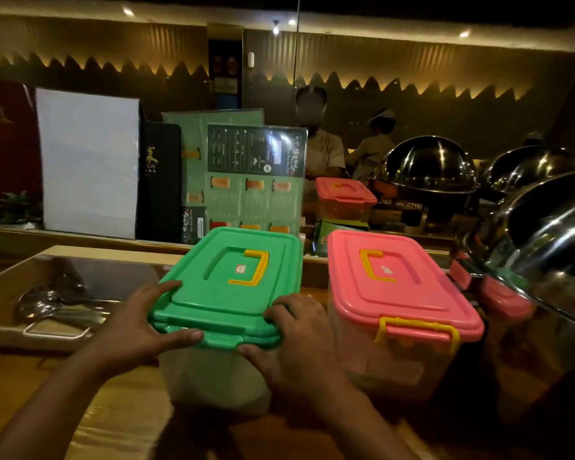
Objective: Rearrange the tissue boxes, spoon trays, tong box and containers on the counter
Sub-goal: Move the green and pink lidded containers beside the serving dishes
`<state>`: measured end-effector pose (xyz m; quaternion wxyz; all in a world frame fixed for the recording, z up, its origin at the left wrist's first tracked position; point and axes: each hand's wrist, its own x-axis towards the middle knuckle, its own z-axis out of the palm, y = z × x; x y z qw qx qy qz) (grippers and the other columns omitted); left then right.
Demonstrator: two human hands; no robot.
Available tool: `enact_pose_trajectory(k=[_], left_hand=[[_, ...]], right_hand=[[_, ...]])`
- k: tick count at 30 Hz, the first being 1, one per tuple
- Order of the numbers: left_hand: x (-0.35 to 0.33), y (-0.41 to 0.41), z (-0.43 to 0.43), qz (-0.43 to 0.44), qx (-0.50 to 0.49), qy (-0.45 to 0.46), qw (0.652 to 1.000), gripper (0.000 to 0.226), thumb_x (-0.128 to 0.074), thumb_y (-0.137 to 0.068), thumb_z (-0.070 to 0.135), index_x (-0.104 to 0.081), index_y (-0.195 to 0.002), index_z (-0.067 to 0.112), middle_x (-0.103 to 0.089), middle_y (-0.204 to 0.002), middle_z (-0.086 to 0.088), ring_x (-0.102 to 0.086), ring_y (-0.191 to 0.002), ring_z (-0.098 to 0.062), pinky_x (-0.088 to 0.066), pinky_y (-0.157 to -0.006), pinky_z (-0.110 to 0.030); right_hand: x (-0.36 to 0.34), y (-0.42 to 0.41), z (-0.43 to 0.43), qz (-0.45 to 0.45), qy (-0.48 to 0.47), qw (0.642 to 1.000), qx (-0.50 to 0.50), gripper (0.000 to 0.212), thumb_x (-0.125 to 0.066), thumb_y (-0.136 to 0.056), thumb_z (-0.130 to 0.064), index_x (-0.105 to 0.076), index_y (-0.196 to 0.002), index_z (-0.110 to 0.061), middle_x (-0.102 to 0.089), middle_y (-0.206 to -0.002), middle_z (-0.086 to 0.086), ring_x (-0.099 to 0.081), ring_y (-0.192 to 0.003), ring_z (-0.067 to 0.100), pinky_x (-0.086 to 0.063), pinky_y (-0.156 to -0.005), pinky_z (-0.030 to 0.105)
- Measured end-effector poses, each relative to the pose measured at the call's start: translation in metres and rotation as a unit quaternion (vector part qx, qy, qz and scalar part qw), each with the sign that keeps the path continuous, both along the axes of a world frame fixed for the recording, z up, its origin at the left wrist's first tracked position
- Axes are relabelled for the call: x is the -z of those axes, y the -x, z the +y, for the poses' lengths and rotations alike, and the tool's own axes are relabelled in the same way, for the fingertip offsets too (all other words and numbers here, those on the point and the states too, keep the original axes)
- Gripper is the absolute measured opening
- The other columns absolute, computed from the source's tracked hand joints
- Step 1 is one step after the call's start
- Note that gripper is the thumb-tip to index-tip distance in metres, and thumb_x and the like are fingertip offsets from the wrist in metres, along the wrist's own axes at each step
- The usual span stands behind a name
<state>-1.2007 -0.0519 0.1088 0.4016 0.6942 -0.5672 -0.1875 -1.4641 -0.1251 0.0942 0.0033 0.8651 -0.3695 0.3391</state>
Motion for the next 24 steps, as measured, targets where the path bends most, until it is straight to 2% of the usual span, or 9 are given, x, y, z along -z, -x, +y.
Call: enact_pose_trajectory(k=[2, 5, 7, 9, 11, 14, 18, 21, 24], left_hand=[[0.004, 0.001, -0.005, 0.008, 0.009, 0.019, 1.000, 0.121, -0.090, -0.041, 0.063, -0.045, -0.148, 0.028, -0.044, -0.143, -0.001, -0.054, -0.096, -0.003, -0.056, -0.055, -0.014], [0.004, -0.002, -0.010, -0.009, 0.026, 0.015, 1.000, 0.132, -0.087, -0.036, 0.068, -0.041, -0.151, 0.024, -0.038, -0.149, 0.005, -0.053, -0.101, -0.003, -0.051, -0.064, -0.008], [0.006, -0.001, -0.015, -0.040, 0.022, 0.011, 0.999, 0.137, -0.087, -0.034, 0.070, -0.038, -0.153, 0.024, -0.035, -0.155, 0.001, -0.049, -0.116, -0.009, -0.051, -0.086, -0.017], [0.010, 0.002, -0.022, -0.065, 0.013, 0.006, 0.998, 0.142, -0.085, -0.032, 0.077, -0.035, -0.154, 0.025, -0.030, -0.159, -0.001, -0.046, -0.127, -0.018, -0.051, -0.100, -0.036], [0.013, 0.007, -0.029, -0.076, 0.008, 0.002, 0.997, 0.146, -0.081, -0.029, 0.084, -0.033, -0.154, 0.028, -0.025, -0.161, 0.002, -0.046, -0.131, -0.024, -0.053, -0.099, -0.045], [0.016, 0.018, -0.042, -0.090, 0.004, 0.010, 0.996, 0.147, -0.077, -0.029, 0.088, -0.031, -0.155, 0.027, -0.027, -0.159, 0.000, -0.046, -0.131, -0.024, -0.049, -0.104, -0.043], [0.021, 0.032, -0.058, -0.072, 0.006, 0.026, 0.997, 0.144, -0.081, -0.033, 0.082, -0.031, -0.155, 0.025, -0.023, -0.160, 0.000, -0.046, -0.132, -0.024, -0.049, -0.103, -0.041], [0.025, 0.037, -0.067, -0.030, 0.010, 0.036, 0.999, 0.143, -0.085, -0.033, 0.079, -0.032, -0.155, 0.025, -0.023, -0.159, 0.002, -0.047, -0.132, -0.024, -0.050, -0.104, -0.044], [0.026, 0.037, -0.070, -0.024, 0.009, 0.042, 0.999, 0.142, -0.086, -0.034, 0.077, -0.033, -0.154, 0.025, -0.024, -0.159, 0.002, -0.048, -0.131, -0.024, -0.051, -0.103, -0.045]], right_hand=[[0.001, 0.000, -0.004, -0.021, 0.009, 1.000, 0.014, 0.055, -0.059, -0.077, -0.077, -0.058, -0.094, -0.024, -0.058, -0.101, -0.005, -0.051, -0.098, 0.019, -0.042, -0.095, 0.041], [0.003, 0.004, -0.007, -0.019, 0.010, 0.999, 0.028, 0.056, -0.059, -0.077, -0.078, -0.056, -0.093, -0.025, -0.059, -0.102, -0.006, -0.053, -0.098, 0.019, -0.042, -0.094, 0.041], [0.006, 0.008, -0.010, -0.023, 0.010, 0.999, 0.038, 0.056, -0.059, -0.077, -0.078, -0.060, -0.096, -0.025, -0.061, -0.113, -0.003, -0.054, -0.107, 0.020, -0.044, -0.097, 0.044], [0.006, 0.014, -0.014, -0.012, 0.004, 0.998, 0.069, 0.060, -0.057, -0.075, -0.080, -0.065, -0.100, -0.026, -0.060, -0.126, 0.003, -0.050, -0.119, 0.023, -0.042, -0.104, 0.046], [0.003, 0.022, -0.019, 0.012, -0.010, 0.995, 0.101, 0.066, -0.051, -0.074, -0.084, -0.068, -0.106, -0.028, -0.056, -0.134, 0.006, -0.045, -0.127, 0.026, -0.036, -0.110, 0.046], [0.000, 0.033, -0.023, 0.034, -0.013, 0.990, 0.135, 0.069, -0.046, -0.075, -0.085, -0.067, -0.114, -0.032, -0.054, -0.135, 0.004, -0.041, -0.132, 0.024, -0.027, -0.115, 0.047], [0.002, 0.040, -0.026, 0.023, -0.005, 0.984, 0.176, 0.066, -0.050, -0.078, -0.079, -0.069, -0.118, -0.030, -0.058, -0.130, 0.004, -0.046, -0.126, 0.025, -0.036, -0.111, 0.049], [0.007, 0.042, -0.030, 0.022, -0.005, 0.983, 0.184, 0.065, -0.050, -0.082, -0.074, -0.068, -0.120, -0.024, -0.060, -0.128, 0.004, -0.050, -0.125, 0.027, -0.037, -0.110, 0.047], [0.009, 0.041, -0.034, 0.027, -0.008, 0.982, 0.186, 0.066, -0.048, -0.084, -0.074, -0.067, -0.122, -0.023, -0.061, -0.129, 0.003, -0.050, -0.125, 0.027, -0.038, -0.108, 0.047]])
